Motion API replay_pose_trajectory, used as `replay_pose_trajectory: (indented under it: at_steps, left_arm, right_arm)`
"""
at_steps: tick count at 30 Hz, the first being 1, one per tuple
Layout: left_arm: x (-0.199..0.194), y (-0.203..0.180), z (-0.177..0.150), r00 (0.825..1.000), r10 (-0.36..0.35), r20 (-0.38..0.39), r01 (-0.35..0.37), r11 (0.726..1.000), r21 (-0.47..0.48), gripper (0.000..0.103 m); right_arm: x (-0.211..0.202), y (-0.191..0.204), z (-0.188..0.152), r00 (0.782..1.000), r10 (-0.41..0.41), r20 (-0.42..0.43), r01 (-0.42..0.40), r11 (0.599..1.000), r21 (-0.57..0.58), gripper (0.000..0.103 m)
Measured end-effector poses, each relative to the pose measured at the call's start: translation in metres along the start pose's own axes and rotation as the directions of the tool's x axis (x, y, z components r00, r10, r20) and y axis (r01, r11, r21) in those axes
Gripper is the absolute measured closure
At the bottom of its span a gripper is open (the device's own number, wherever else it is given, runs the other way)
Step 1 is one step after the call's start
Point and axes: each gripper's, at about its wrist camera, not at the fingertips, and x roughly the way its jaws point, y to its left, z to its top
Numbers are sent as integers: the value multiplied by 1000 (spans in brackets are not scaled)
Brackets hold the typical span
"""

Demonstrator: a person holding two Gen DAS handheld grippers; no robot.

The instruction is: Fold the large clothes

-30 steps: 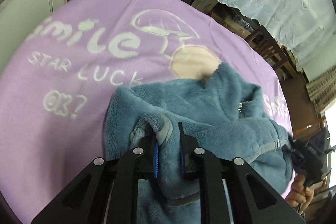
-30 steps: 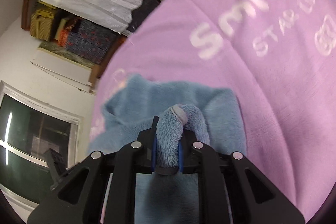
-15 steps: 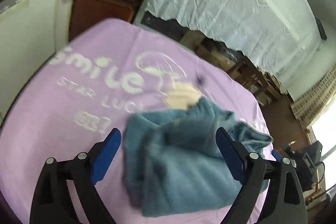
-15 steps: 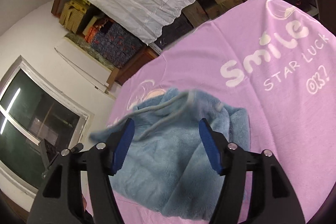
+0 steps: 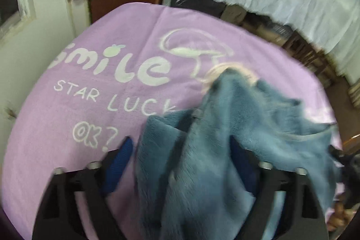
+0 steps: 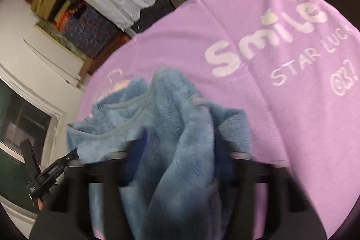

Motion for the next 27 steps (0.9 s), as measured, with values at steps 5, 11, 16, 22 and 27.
replay_pose_trajectory:
  at_steps: [5, 11, 16, 22, 27]
  left_arm:
    - [12, -4, -12, 994, 74, 74, -78, 996, 46, 36]
    - [7, 9, -10, 999, 35, 39, -35, 999, -1, 28]
    - [-44, 7, -9, 994, -10, 110, 8, 1000, 21, 35]
    - [-89, -23, -38, 982, -81, 169, 59, 989, 133, 35]
    - [-56, -39, -64, 996, 35, 84, -53, 975, 216, 35]
  right_arm:
    - [8, -18, 5, 997, -77, 21, 77, 997, 16, 90]
    - [-18, -22, -2, 1000, 6, 29, -8, 999, 43, 56]
    - [-71, -10, -23, 990, -34, 135, 34, 999, 1, 55]
    - [-91, 15, -66, 992, 11, 123, 3, 994, -110, 74]
    - [-60, 4, -82, 997, -75, 16, 76, 994, -80, 86]
